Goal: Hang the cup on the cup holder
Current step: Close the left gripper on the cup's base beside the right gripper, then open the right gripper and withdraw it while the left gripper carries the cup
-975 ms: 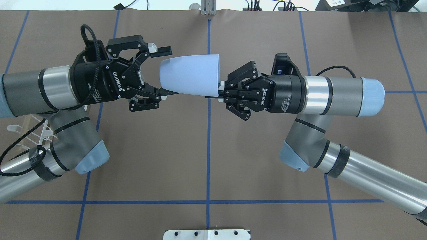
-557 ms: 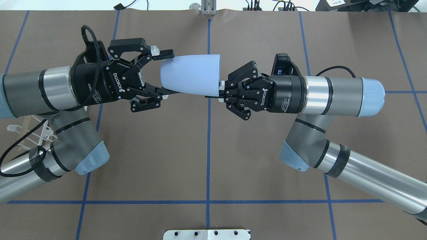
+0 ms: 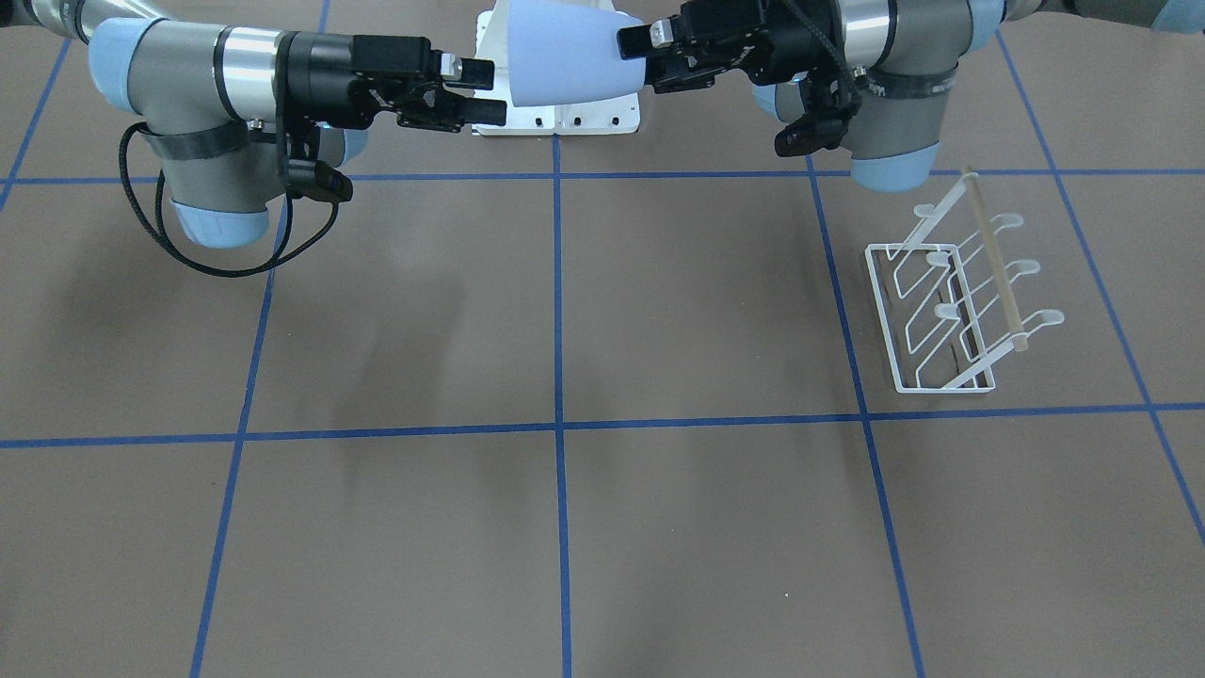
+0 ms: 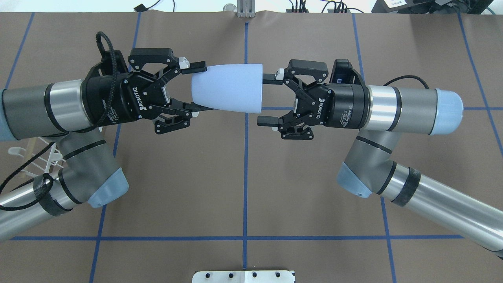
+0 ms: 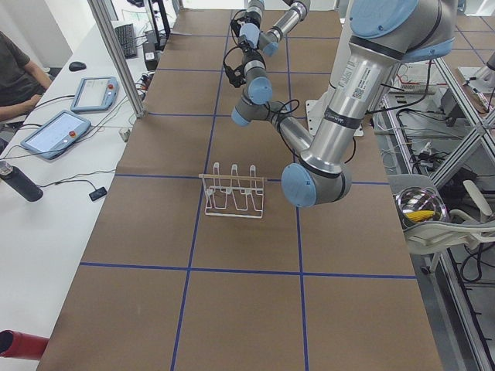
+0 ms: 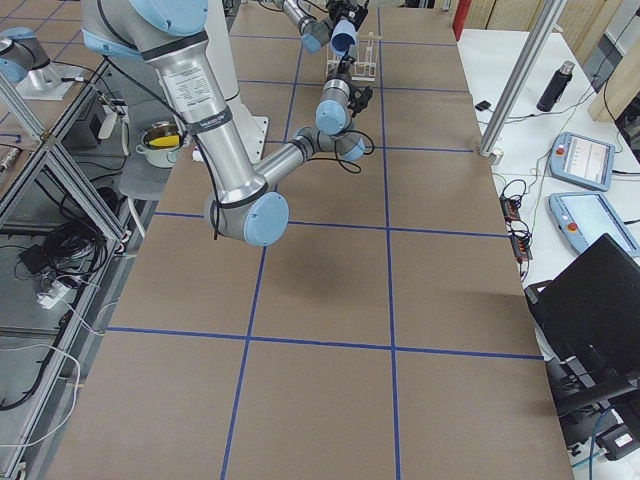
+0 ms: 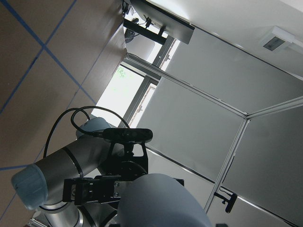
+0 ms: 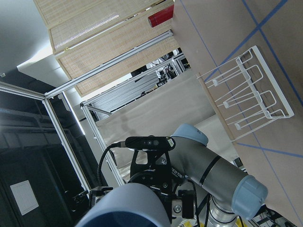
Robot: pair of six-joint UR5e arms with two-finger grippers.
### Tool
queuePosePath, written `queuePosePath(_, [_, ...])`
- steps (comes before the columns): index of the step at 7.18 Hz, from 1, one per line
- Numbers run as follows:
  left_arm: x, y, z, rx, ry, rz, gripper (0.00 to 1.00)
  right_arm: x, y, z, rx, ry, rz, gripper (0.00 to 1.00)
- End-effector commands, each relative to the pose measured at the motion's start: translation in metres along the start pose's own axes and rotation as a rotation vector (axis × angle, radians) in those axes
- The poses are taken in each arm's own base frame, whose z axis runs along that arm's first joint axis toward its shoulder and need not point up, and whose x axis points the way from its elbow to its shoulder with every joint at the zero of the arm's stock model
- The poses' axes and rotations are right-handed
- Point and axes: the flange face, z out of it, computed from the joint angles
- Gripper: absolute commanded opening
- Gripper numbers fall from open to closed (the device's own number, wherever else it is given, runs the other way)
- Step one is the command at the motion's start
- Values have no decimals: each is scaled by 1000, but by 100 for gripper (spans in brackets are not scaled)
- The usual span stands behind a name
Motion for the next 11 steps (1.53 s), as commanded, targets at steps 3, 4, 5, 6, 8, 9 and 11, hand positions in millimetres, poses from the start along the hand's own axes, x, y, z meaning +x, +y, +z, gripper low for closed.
queuePosePath(3, [12, -64, -23, 308, -145, 379, 0, 17, -68, -108, 158, 193, -349, 100])
queuePosePath(4, [37, -91, -46, 384, -260, 426, 0, 25, -93, -139, 217, 254, -423, 100])
queuePosePath(5, [80, -118, -84, 395, -453, 515, 0, 33, -117, -175, 249, 332, -512, 100])
queuePosePath(6, [129, -140, -132, 431, -593, 529, 0, 54, -121, -227, 291, 410, -573, 100])
queuePosePath(8, [150, -165, -206, 498, -784, 658, 0, 77, -132, -302, 364, 624, -750, 100])
queuePosePath(9, [163, -170, -222, 514, -873, 731, 0, 73, -144, -327, 388, 755, -851, 100])
queuePosePath(11, [139, -153, -235, 444, -1111, 773, 0, 52, -172, -374, 355, 1019, -967, 100])
